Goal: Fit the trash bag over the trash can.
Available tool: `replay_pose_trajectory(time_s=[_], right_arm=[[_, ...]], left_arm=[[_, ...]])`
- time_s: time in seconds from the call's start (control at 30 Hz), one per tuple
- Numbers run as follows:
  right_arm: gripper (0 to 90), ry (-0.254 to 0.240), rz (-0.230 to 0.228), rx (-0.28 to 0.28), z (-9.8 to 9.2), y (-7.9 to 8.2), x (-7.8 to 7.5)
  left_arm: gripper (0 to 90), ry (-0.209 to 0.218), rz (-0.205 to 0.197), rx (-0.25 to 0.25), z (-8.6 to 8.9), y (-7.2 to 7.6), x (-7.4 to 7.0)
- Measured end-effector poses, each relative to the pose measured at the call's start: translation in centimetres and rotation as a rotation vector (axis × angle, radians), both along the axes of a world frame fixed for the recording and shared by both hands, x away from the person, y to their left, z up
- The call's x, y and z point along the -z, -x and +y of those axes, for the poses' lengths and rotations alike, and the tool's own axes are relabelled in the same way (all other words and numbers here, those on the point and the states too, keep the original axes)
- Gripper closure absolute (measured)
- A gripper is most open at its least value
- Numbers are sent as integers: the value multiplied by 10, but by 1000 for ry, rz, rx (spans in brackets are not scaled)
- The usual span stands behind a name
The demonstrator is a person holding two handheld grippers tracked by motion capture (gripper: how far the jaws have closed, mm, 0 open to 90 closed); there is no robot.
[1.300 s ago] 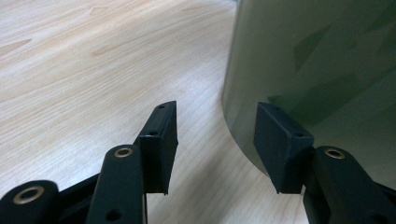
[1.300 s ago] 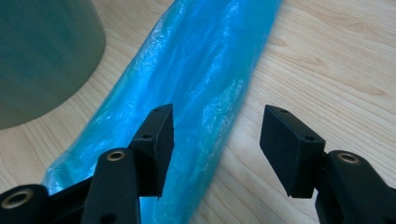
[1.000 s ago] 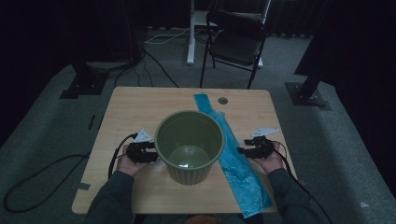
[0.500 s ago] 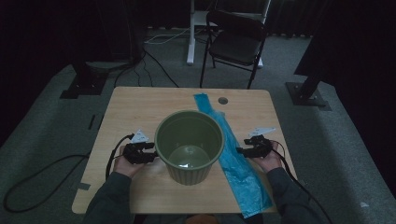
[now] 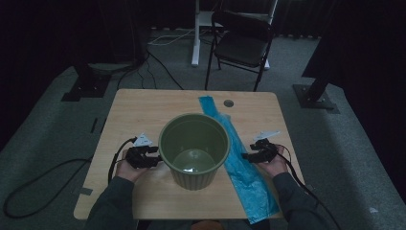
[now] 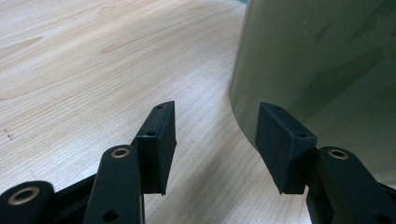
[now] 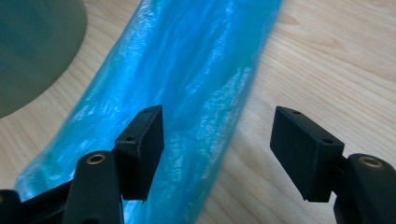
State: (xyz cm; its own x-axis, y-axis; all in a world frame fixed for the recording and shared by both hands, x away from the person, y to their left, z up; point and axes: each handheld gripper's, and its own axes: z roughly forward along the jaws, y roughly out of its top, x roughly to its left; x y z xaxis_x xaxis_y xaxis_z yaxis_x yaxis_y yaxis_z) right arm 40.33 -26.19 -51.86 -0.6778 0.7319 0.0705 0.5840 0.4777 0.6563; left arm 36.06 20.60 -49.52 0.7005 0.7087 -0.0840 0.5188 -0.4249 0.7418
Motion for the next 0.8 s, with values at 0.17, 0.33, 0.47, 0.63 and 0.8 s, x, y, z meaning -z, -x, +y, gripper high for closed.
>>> replay_pose_trajectory(time_s=[0.17,0.33,0.47,0.63,0.8], right_arm=[[344,14,9,-26,6,3,1],[344,41,17,-50,13,5,3],[354,88,26,-66,16,8,7],[428,124,22,-85,19,11,9],[461,126,29,-78,18,11,8]], left_arm=[[482,7,2,3,-2,0,-2],[482,15,18,13,-3,-1,-2],[482,11,32,20,-4,-2,-2],[483,8,47,28,-5,0,-2],[490,13,51,28,-5,1,-2]])
